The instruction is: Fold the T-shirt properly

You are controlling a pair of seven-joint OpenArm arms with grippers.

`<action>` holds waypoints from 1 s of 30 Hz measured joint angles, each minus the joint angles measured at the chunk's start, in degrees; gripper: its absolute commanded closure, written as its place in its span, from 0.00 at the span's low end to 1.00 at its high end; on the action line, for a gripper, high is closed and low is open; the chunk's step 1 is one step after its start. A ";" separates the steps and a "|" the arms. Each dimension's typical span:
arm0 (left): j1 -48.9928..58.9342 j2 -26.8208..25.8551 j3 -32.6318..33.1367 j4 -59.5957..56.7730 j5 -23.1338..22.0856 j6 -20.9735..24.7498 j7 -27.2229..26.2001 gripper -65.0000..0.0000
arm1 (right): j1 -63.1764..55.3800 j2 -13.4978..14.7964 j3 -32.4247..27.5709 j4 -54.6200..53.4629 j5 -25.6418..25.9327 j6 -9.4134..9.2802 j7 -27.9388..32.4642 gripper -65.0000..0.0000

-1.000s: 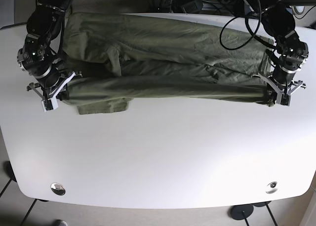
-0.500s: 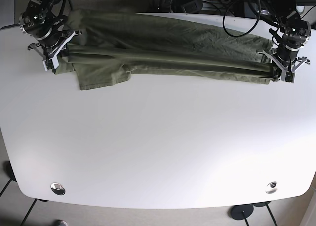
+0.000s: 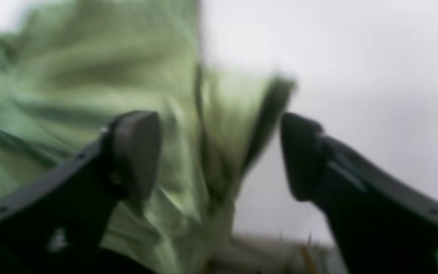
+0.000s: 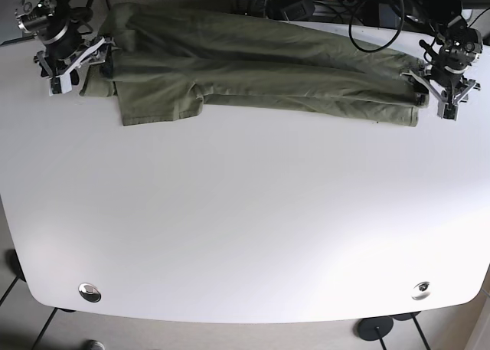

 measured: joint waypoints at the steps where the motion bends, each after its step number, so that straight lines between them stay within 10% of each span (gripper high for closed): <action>1: -0.17 0.04 0.02 1.46 -0.02 0.00 -0.28 0.53 | 0.74 0.94 0.09 0.00 1.86 -0.11 -0.07 0.22; 10: -0.59 4.44 8.72 1.60 0.09 0.13 -0.31 0.54 | 3.74 0.92 -10.29 -1.97 3.63 -0.20 -5.90 0.24; 15: -0.15 5.42 8.63 -4.42 0.28 0.20 -0.35 0.93 | 0.11 0.96 -14.34 -6.36 3.43 -0.37 -5.57 0.85; 30: -14.05 -0.20 3.34 -26.14 -3.85 -1.11 -4.79 0.93 | 27.30 4.59 -21.99 -37.79 -11.80 2.58 9.97 0.82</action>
